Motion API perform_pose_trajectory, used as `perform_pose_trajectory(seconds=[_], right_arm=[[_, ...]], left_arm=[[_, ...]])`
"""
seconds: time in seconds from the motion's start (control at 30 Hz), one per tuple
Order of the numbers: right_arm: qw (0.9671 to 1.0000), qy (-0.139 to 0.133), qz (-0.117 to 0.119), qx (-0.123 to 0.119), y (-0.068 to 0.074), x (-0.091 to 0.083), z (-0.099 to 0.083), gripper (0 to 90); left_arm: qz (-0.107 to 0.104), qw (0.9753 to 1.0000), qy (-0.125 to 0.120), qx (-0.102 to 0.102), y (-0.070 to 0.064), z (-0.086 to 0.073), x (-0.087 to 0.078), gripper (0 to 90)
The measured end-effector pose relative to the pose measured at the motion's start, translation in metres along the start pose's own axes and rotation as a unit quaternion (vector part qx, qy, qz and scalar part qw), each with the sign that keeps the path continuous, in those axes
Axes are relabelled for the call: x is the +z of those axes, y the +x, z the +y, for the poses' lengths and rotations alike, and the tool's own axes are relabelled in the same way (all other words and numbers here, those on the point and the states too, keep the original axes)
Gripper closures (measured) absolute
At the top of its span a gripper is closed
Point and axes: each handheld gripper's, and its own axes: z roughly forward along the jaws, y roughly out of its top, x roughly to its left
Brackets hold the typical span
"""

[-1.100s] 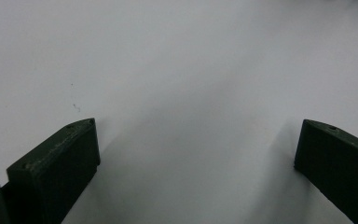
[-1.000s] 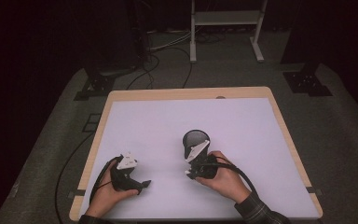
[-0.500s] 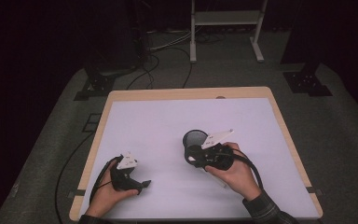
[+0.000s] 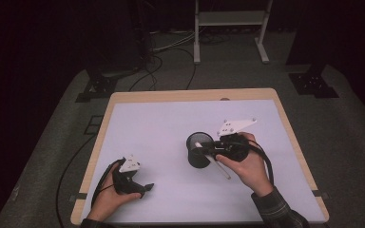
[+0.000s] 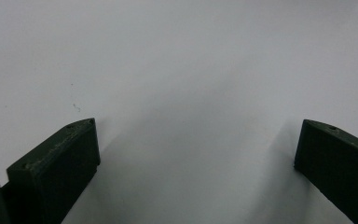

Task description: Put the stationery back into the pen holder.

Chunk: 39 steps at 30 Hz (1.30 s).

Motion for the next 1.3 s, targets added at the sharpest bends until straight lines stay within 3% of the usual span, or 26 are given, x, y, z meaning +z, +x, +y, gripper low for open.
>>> perform_pose_trajectory(seconds=[0.3, 0.57, 0.93, 1.3], right_arm=[[0.9991, -0.037, -0.013, -0.014, -0.004, -0.006, 0.03, 77.9], [0.9982, -0.055, -0.02, -0.017, -0.011, -0.001, 0.05, 77.9], [0.9974, -0.067, -0.021, -0.019, -0.023, 0.016, 0.061, 77.8], [0.9974, -0.065, -0.028, -0.011, -0.046, 0.038, 0.061, 77.8]], left_arm=[[0.0, 1.0, 0.001, 0.0, 0.0, 0.0, 0.0, 0.0], [0.0, 1.0, 0.002, 0.002, 0.0, 0.0, 0.0, 0.0], [0.001, 1.0, -0.001, 0.002, 0.0, 0.0, 0.0, 0.0], [0.0, 1.0, 0.0, 0.002, 0.0, 0.0, 0.0, 0.0]])
